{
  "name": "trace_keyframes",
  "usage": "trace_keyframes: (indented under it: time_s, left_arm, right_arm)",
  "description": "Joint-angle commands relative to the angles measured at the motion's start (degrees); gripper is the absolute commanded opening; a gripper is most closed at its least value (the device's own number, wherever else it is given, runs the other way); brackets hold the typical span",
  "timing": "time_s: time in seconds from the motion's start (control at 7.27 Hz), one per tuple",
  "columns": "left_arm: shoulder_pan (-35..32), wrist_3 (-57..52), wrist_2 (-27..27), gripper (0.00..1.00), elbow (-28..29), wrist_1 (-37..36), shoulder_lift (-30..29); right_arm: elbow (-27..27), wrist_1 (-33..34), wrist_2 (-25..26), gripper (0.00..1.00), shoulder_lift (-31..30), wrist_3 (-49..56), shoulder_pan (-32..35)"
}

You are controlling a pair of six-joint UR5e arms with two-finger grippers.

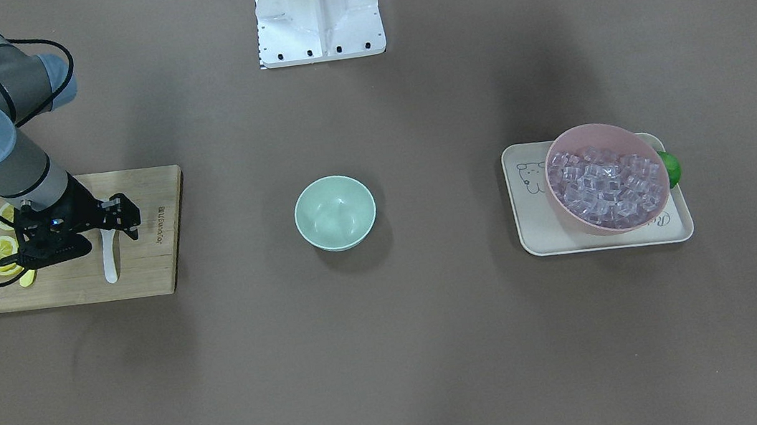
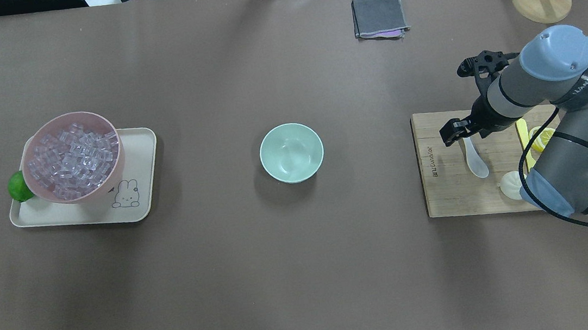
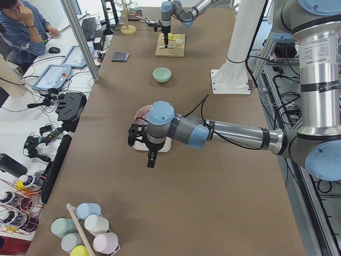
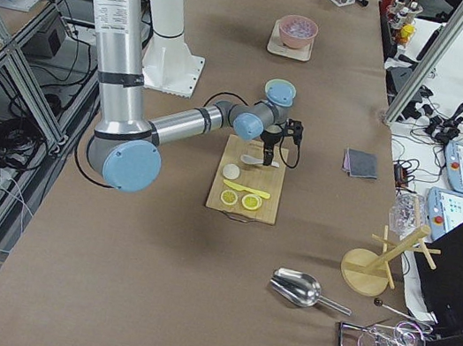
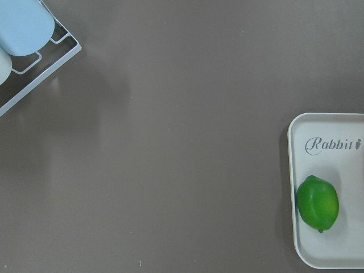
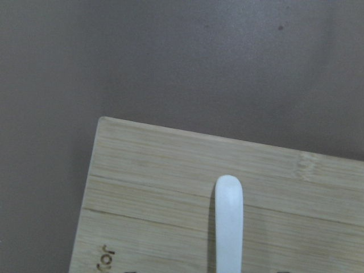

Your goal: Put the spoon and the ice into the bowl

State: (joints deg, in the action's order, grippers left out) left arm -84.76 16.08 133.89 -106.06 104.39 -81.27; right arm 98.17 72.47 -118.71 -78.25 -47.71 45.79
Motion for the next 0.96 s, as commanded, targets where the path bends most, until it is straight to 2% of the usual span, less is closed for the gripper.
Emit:
trace_keyframes:
  time_s: [0.0, 0.14, 0.28, 0.41, 0.55, 0.83]
  left_arm:
    - [-0.1, 0.0, 0.0, 0.98, 0.2, 0.0, 0.0]
    - [0.0, 0.2, 0.1, 0.98, 0.2, 0.0, -0.1]
    - [1.1, 3.9, 0.1, 0.97, 0.2, -0.2, -2.3]
    - [4.8, 9.5, -0.5, 0.95, 0.2, -0.4, -4.8]
    - [8.3, 15.3, -0.7, 0.92, 1.1, -0.6, -7.8]
    - [12.9, 21.5, -4.2, 0.86, 3.1, -0.8, -12.8]
  right_arm:
    - [-1.9, 0.0, 1.0, 0.75, -0.1, -0.3, -0.5]
    - [-2.2, 0.0, 1.1, 0.62, 0.0, -0.2, -0.5]
    - [-2.1, 0.0, 1.0, 0.41, 0.1, -0.6, -0.5]
    - [-1.8, 0.0, 0.9, 0.08, 0.1, -0.6, -0.5]
    - [-1.5, 0.0, 0.6, 0.00, 0.2, -0.6, -0.5]
    - [0.3, 0.6, 0.2, 0.00, 1.1, -1.1, -0.4]
